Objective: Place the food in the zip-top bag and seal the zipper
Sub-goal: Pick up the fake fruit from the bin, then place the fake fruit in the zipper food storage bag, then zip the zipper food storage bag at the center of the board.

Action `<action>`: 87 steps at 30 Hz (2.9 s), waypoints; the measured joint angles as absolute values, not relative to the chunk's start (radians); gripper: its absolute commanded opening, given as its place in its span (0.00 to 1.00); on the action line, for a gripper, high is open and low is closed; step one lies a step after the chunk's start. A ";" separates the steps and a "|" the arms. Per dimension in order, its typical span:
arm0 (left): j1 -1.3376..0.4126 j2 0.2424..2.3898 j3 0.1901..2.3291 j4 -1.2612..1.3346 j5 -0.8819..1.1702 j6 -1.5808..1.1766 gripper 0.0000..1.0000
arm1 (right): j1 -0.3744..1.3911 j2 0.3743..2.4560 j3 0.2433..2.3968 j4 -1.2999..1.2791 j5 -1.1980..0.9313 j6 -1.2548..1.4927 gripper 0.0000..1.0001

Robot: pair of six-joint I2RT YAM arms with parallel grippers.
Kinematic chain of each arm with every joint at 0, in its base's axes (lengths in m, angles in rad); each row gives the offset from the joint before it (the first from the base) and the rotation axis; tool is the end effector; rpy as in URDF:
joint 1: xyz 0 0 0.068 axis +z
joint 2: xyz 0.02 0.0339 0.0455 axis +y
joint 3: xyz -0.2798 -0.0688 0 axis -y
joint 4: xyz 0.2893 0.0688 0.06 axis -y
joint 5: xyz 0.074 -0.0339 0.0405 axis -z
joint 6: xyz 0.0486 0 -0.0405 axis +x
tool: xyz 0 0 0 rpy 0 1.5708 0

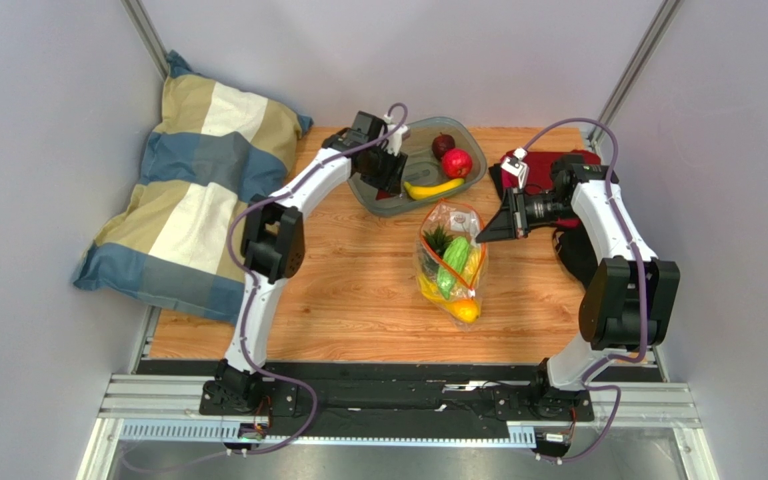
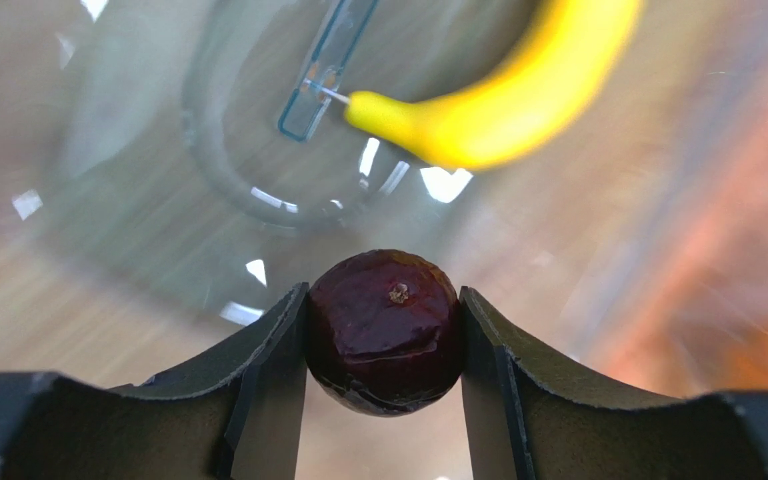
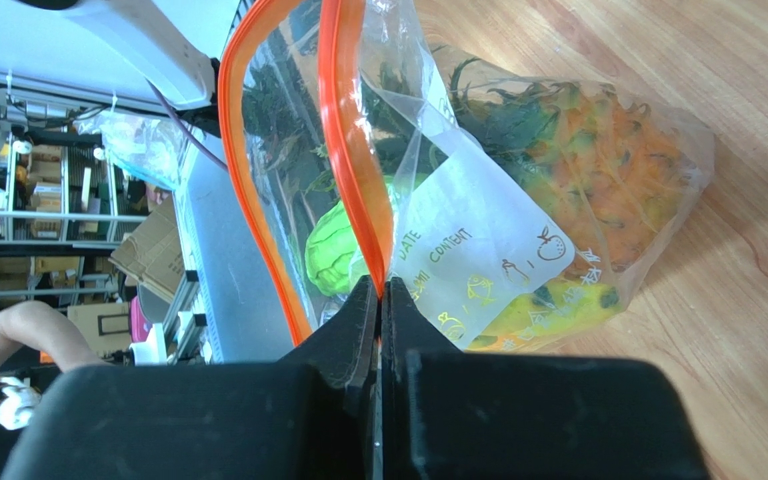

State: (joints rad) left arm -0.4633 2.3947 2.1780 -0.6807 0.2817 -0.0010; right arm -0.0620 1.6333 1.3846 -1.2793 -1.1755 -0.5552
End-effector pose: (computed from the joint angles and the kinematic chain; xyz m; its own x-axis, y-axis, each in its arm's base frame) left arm 0.5271 -0.2784 0.2056 -0.6999 0.3486 -0.6234 0.5837 0.7822 -0.2179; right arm 0.3387 0.0239 0.2871 -0.8392 -0.1513 -0.5224 -0.5388 0.3613 0.7610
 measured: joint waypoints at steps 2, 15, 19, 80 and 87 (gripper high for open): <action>-0.457 2.273 2.110 -0.664 0.315 -0.001 0.40 | -0.053 1.637 1.389 -1.279 -1.175 -0.555 0.00; -0.605 1.737 2.025 -0.614 0.741 0.080 0.45 | -0.035 1.655 1.435 -1.282 -1.171 -0.555 0.00; -0.705 1.794 1.976 -0.680 0.749 0.141 0.44 | -0.031 1.656 1.436 -1.283 -1.171 -0.554 0.00; -0.910 1.925 1.949 -1.268 0.621 1.174 0.00 | 0.127 1.682 1.529 -1.262 -1.179 -0.521 0.00; -0.909 1.727 1.764 -1.093 0.628 0.897 0.00 | 0.251 1.692 1.618 -1.150 -1.178 -0.412 0.71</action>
